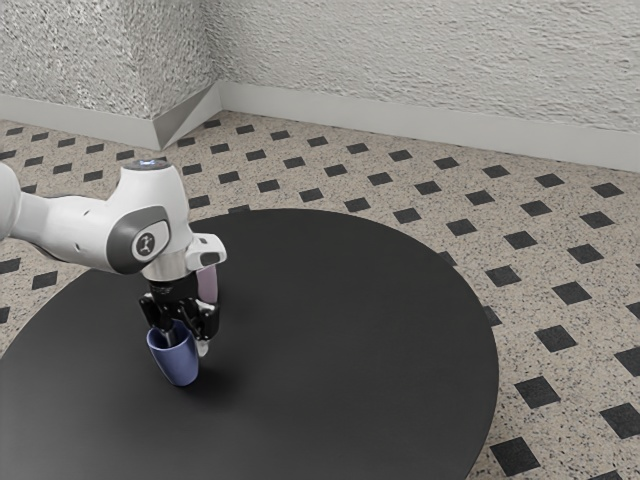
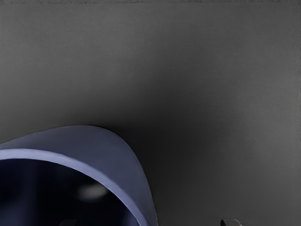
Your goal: Place the right cup onto the left cup
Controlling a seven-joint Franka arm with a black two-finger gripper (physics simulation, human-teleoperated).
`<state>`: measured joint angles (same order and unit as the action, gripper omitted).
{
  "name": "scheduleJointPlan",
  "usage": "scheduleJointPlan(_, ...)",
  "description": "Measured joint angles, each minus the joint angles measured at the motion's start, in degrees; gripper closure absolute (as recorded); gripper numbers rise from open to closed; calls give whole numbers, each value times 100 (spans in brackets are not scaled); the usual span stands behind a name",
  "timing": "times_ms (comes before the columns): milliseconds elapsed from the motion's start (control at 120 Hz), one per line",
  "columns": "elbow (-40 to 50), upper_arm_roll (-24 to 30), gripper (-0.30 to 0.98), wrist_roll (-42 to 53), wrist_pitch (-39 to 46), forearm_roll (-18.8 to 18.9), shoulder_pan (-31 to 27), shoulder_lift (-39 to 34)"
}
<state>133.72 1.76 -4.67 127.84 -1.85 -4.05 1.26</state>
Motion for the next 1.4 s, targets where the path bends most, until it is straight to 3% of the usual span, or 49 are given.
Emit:
scheduleJointPlan(625, 7, -9, 74, -28, 47, -11, -30, 55)
scheduleJointPlan(933, -43, -8, 77, -88, -34, 136, 2, -139)
scheduleJointPlan(1400, -1237, -11, 78, -157, -1299, 188, 60, -158)
